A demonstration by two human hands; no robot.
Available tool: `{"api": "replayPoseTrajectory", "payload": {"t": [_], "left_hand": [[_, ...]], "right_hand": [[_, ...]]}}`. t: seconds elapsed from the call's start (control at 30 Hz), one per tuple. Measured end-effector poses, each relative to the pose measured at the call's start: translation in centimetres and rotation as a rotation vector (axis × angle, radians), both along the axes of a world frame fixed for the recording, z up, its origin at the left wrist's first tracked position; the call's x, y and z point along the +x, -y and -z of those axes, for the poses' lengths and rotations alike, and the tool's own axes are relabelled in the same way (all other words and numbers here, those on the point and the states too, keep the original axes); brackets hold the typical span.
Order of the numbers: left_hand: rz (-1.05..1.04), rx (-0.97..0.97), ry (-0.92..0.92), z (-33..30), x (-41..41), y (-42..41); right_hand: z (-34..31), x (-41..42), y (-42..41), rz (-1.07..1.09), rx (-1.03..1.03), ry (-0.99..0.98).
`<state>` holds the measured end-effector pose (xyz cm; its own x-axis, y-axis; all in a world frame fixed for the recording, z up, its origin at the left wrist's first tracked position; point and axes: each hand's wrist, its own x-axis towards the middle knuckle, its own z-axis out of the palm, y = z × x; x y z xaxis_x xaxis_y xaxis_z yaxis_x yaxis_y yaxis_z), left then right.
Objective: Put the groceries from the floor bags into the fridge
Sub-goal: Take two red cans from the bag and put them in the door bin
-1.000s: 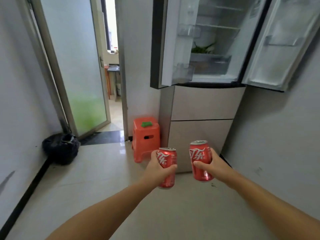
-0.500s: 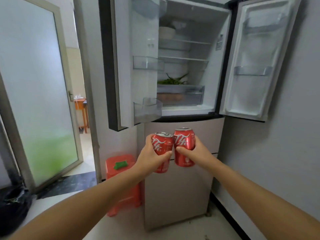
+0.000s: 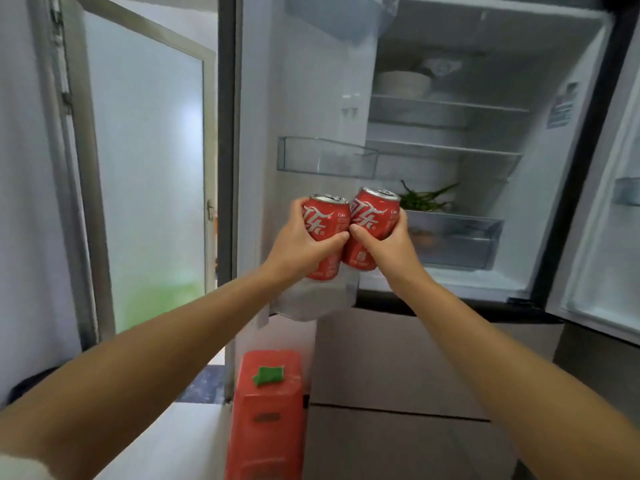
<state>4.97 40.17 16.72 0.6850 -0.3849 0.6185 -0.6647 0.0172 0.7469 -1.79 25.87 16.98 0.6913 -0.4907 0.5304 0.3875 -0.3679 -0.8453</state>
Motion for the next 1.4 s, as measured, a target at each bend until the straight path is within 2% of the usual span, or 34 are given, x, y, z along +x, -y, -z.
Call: {"api": "replayPoseTrajectory", "payload": {"t": [0.17, 0.27, 0.43, 0.63, 0.77, 0.83, 1.1, 1.27, 1.4], "left_hand": [[-0.243, 0.064, -0.05, -0.3, 3.2, 1.9], [-0.403, 0.106, -0.104, 0.4, 3.8, 3.3], [-0.568, 0.323, -0.046, 2.2, 3.7, 3.8], [-0.658, 0.502, -0.017, 3.1, 2.8, 3.8], [-0.637, 0.493, -0.011, 3.3, 2.7, 3.6], [-0.63, 0.456, 0.004, 3.8, 2.8, 3.5], [-0.659, 0.337, 0.159, 5.6, 2.5, 3.3], [-0.654, 0.323, 0.229, 7.0, 0.9, 2.1], [-0.657, 0.375, 0.296, 7.1, -1.2, -0.4]], "right_hand": [[0.2, 6.0, 3.0, -0.163, -0.056, -0.042], [1.2, 8.0, 4.0, -0.191, -0.111, -0.088], [3.9, 8.6, 5.2, -0.208, -0.217, -0.15], [4.6, 8.8, 6.1, -0.126, -0.443, -0.222], [4.4, 8.6, 6.7, -0.014, -0.707, -0.279], [4.6, 8.6, 6.5, 0.002, -0.77, -0.288], [6.8, 8.9, 6.5, -0.196, -0.47, -0.144], [7.0, 6.8, 5.8, -0.14, -0.468, -0.085], [5.7, 3.9, 3.8, -0.049, -0.651, 0.033]]}}
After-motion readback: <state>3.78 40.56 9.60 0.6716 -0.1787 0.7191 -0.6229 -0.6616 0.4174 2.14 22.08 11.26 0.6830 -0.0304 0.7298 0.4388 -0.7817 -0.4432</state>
